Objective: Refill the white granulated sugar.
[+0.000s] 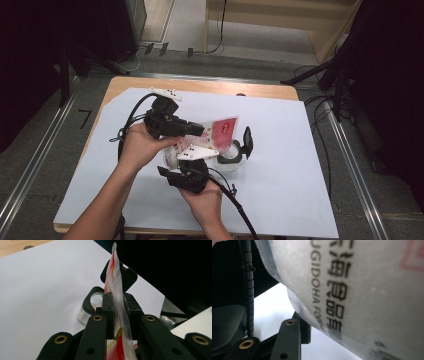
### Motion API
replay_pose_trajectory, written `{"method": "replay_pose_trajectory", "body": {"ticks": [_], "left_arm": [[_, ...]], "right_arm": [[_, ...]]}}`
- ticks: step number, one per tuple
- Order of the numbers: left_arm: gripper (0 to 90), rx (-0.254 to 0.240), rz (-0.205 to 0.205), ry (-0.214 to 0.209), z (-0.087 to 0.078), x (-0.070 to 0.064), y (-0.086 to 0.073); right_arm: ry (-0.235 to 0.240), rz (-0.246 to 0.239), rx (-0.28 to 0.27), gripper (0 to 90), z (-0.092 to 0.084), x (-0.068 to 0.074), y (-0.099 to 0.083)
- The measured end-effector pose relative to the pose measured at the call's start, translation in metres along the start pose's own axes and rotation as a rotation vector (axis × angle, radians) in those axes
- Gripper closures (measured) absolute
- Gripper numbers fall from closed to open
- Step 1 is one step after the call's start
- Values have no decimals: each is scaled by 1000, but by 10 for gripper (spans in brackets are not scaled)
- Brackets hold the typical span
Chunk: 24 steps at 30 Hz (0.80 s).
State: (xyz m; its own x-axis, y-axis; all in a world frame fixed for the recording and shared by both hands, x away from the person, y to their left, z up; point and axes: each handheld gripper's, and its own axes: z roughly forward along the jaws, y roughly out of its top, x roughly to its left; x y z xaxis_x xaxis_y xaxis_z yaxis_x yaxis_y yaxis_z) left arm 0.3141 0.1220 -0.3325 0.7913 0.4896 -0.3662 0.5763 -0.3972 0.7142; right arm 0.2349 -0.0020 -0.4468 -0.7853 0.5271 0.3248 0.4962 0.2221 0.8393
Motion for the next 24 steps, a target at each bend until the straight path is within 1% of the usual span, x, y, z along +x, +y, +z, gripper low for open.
{"method": "replay_pose_trajectory", "body": {"ticks": [4, 7, 15, 24], "left_arm": [[804, -13, 13, -7, 1, 1, 0], [803, -17, 19, -2, 1, 1, 0], [817, -18, 6, -4, 1, 1, -2], [807, -33, 10, 10, 2, -2, -2]], "right_arm": [[2, 1, 0, 632, -1, -1, 1], [2, 2, 0, 632, -1, -1, 1], [1, -3, 9, 631, -1, 0, 1], [9, 3, 6, 631, -2, -1, 2]]}}
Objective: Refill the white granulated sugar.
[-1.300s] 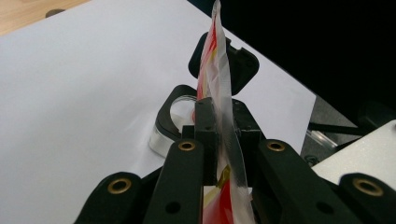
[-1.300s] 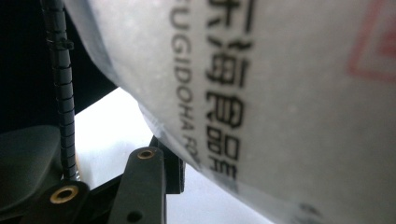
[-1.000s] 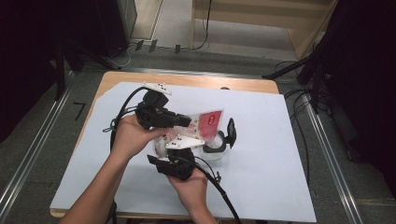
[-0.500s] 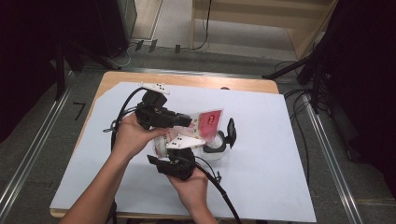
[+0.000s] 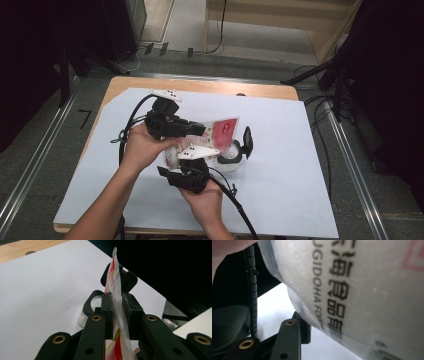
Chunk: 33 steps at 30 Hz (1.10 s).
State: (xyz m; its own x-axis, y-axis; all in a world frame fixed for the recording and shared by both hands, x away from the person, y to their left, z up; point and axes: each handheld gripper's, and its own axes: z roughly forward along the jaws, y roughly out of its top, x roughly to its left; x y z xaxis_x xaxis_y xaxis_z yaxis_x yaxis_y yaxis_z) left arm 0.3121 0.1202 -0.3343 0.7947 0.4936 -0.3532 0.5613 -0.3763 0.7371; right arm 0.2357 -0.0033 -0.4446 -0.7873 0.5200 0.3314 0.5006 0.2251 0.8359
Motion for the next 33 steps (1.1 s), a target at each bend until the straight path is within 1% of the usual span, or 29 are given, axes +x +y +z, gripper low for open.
{"method": "replay_pose_trajectory", "body": {"ticks": [5, 8, 15, 21, 23, 26, 33], "left_arm": [[805, -8, -15, -9, 0, 1, 0], [805, -4, -12, -17, 0, 1, 0], [789, -17, 2, -23, 1, 1, -1], [777, -20, 4, -17, 1, 0, -1], [781, -20, 8, -11, 1, -1, -1], [782, -23, 6, -9, 1, -1, -1], [785, -21, 17, 2, 1, -2, -1]], "right_arm": [[6, 6, -5, 630, 0, 0, 0], [7, 4, -5, 631, 0, 1, 0], [11, 4, -6, 631, 0, 1, 0], [13, 5, -6, 631, 0, 3, 1], [10, -1, -7, 632, 0, 3, 0], [8, -1, -6, 633, 0, 3, 0], [7, 1, -9, 633, 0, 3, 0]]}}
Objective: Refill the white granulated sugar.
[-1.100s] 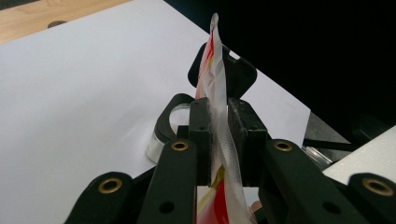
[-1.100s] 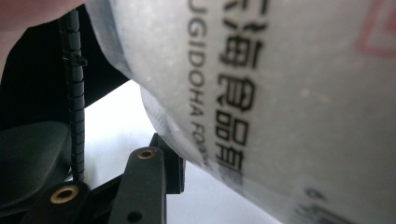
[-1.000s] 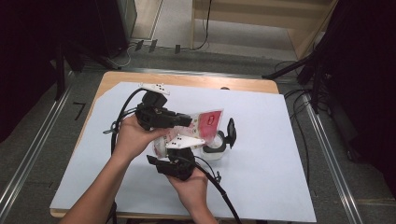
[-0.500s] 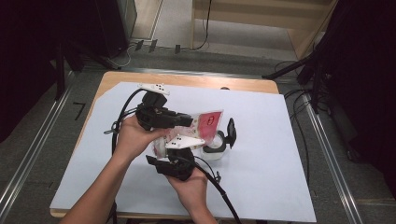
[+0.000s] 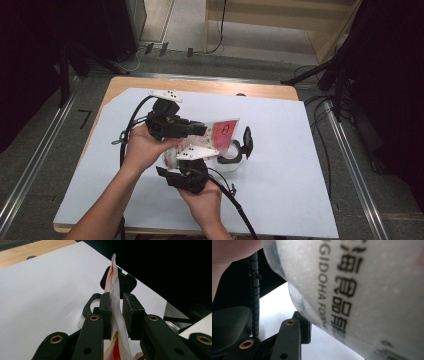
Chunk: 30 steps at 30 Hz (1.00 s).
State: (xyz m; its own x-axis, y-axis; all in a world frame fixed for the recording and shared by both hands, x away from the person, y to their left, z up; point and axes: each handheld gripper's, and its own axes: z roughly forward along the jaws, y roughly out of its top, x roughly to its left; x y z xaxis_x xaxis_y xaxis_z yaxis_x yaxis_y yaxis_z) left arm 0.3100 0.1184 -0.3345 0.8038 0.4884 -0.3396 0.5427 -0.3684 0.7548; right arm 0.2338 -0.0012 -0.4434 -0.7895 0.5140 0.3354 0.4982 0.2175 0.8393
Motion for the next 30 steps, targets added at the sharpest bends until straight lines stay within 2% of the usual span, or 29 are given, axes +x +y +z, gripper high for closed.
{"method": "replay_pose_trajectory", "body": {"ticks": [4, 12, 30], "left_arm": [[788, 2, -6, 3, -1, 0, 0], [790, -4, -7, -7, 0, 0, 0], [797, -10, -5, -1, 0, -1, 1]], "right_arm": [[-10, -14, 4, 634, 0, 2, 0], [-14, -10, 1, 634, 0, 1, 0], [-27, -16, -3, 635, -1, 2, 0]]}}
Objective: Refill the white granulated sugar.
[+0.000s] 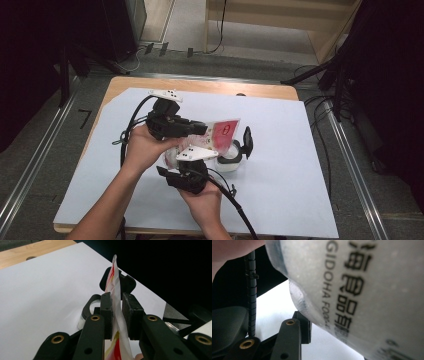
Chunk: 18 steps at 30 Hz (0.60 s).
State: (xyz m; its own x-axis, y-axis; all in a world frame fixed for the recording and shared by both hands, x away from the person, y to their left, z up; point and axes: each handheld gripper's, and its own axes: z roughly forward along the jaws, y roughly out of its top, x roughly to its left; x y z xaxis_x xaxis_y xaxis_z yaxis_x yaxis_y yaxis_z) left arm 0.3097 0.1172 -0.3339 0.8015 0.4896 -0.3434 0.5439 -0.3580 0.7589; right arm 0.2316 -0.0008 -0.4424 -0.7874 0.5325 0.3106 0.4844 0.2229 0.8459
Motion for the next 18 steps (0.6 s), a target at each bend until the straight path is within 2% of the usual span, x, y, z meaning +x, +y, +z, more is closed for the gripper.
{"method": "replay_pose_trajectory", "body": {"ticks": [18], "left_arm": [[803, -2, 6, 5, 0, -1, 0]], "right_arm": [[2, 6, -2, 635, 0, 0, 0]]}}
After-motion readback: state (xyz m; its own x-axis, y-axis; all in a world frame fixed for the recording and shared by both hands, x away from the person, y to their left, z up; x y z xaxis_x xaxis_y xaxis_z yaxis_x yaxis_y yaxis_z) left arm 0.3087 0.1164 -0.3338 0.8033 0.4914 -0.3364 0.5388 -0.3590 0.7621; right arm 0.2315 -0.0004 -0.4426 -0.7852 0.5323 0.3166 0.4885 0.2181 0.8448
